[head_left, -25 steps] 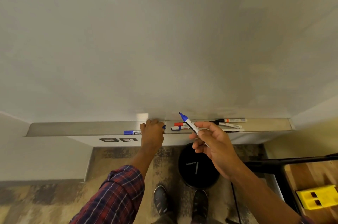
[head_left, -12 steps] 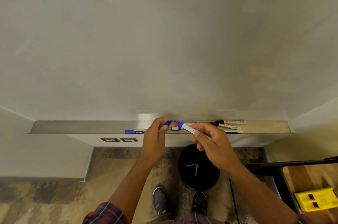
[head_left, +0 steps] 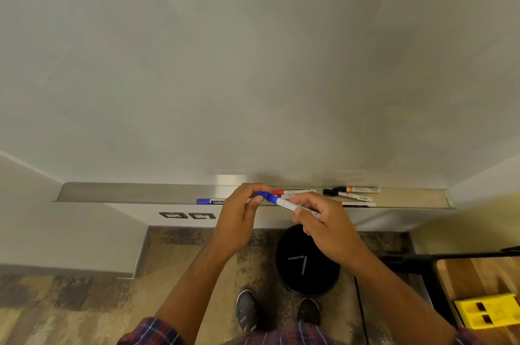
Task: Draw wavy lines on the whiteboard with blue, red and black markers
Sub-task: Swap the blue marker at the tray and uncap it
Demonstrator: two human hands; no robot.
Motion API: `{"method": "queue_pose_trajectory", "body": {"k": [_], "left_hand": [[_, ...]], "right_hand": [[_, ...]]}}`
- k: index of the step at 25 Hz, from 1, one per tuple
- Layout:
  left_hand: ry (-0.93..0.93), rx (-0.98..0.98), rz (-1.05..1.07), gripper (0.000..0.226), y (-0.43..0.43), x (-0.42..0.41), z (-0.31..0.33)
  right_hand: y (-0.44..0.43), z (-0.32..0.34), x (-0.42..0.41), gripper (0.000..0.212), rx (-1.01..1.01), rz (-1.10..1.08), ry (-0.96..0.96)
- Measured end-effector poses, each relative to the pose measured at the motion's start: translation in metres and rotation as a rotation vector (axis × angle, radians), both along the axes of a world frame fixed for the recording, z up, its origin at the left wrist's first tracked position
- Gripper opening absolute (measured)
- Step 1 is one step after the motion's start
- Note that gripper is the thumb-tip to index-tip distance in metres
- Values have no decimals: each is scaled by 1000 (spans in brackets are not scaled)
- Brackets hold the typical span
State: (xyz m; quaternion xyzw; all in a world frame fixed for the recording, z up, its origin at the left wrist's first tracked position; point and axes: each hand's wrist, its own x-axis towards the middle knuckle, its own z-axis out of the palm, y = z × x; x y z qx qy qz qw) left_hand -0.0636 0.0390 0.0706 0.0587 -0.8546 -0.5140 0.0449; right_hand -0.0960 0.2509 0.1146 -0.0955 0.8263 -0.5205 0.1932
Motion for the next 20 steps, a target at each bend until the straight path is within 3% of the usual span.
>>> {"method": "queue_pose_trajectory", "body": {"k": [3, 7, 13, 20], "left_hand": [[-60, 100, -2, 22, 1, 0, 9], [-117, 431, 141, 19, 2, 0, 21], [-117, 613, 283, 20, 23, 0, 25], [-37, 665, 368, 25, 41, -2, 30]], "right_hand": [[1, 0, 1, 19, -6, 19, -1], [2, 6, 1, 16, -104, 23, -55], [-7, 6, 5, 10, -146, -19, -14], [-21, -1, 10, 16, -226, -211, 75]]}}
